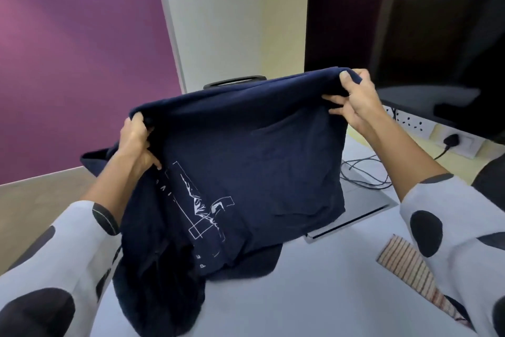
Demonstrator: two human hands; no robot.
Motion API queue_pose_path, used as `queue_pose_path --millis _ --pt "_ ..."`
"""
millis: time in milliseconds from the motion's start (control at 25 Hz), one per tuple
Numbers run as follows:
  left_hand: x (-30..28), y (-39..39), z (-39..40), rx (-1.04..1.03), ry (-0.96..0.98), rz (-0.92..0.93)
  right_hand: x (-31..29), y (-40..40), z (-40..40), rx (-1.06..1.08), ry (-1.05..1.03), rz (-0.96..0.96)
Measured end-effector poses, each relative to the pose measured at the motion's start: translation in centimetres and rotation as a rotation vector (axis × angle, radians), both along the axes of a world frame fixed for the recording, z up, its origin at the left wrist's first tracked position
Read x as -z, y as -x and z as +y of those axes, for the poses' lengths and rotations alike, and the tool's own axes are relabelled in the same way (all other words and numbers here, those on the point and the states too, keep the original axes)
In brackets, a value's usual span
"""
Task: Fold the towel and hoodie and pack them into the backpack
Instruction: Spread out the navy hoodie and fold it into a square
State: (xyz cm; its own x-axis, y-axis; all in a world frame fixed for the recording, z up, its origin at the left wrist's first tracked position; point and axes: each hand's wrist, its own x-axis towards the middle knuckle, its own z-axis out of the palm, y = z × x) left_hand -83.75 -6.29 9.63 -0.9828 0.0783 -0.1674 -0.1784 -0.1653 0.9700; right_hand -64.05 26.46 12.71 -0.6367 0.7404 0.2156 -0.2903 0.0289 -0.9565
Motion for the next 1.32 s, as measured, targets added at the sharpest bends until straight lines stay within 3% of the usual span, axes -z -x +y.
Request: queue_pose_path --millis 320,600,720,880,1160,1320 --pt "-6.2 7.4 4.7 -0.036 -0.161 0.167 -3.6 8.6 3.4 -0.078 0.023 0.216" --pt "-11.5 14.8 6.3 0.024 -0.153 0.369 -7.0 13.5 6.6 -0.122 -0.018 0.482" --pt "-11.6 15.3 5.5 -0.011 -0.152 0.388 -8.0 12.9 6.2 -0.167 -0.067 0.511" --pt "-7.2 12.3 4.1 -0.011 -0.13 0.303 -5.9 10.7 4.6 -0.212 -0.081 0.464" --pt "8.4 4.4 -0.9 0.007 0.055 0.009 8.0 3.7 2.6 -0.21 0.04 0.093" --pt "10.1 1.9 -3.8 -0.031 0.069 -0.014 9.2 -0.5 0.0 -0.195 0.002 0.007"
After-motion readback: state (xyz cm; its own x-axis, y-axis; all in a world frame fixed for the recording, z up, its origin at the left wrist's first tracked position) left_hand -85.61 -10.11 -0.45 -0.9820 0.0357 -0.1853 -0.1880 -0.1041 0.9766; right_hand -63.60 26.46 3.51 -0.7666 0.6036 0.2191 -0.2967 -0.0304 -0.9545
